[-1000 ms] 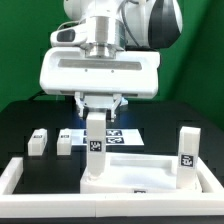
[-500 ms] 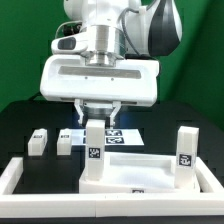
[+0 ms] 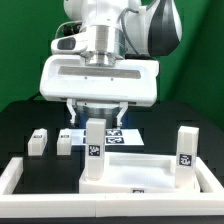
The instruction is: Assemble desk
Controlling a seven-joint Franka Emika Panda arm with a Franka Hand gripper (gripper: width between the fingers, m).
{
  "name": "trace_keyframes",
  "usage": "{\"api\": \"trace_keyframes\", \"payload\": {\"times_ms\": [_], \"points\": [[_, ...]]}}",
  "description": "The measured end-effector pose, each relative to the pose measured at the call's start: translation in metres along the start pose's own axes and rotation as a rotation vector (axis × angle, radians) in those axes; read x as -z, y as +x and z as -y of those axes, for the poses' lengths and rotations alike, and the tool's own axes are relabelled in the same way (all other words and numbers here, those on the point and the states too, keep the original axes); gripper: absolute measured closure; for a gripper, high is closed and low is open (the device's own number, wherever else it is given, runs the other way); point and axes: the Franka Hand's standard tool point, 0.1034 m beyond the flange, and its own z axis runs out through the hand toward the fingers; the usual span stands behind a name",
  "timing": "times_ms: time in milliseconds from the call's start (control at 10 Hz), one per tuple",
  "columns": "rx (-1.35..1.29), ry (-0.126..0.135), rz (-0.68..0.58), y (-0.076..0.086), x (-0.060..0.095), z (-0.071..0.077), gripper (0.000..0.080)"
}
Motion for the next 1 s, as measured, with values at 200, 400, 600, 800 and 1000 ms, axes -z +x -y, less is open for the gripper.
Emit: {"api": "trace_keyframes", "payload": {"times_ms": [200,400,600,800,1000], "points": [[0.0,0.0,0.0,0.0,0.0,0.0,0.0155],[0.0,0.0,0.0,0.0,0.0,0.0,0.0155],[0.0,0.0,0.0,0.0,0.0,0.0,0.0151],[-0.014,0.012,0.037,-0.0039,-0.0013,-0.0007,0.0151],[-0.09,0.071,0.187,-0.0037,0.0011,-0.0047,0.0151]]}}
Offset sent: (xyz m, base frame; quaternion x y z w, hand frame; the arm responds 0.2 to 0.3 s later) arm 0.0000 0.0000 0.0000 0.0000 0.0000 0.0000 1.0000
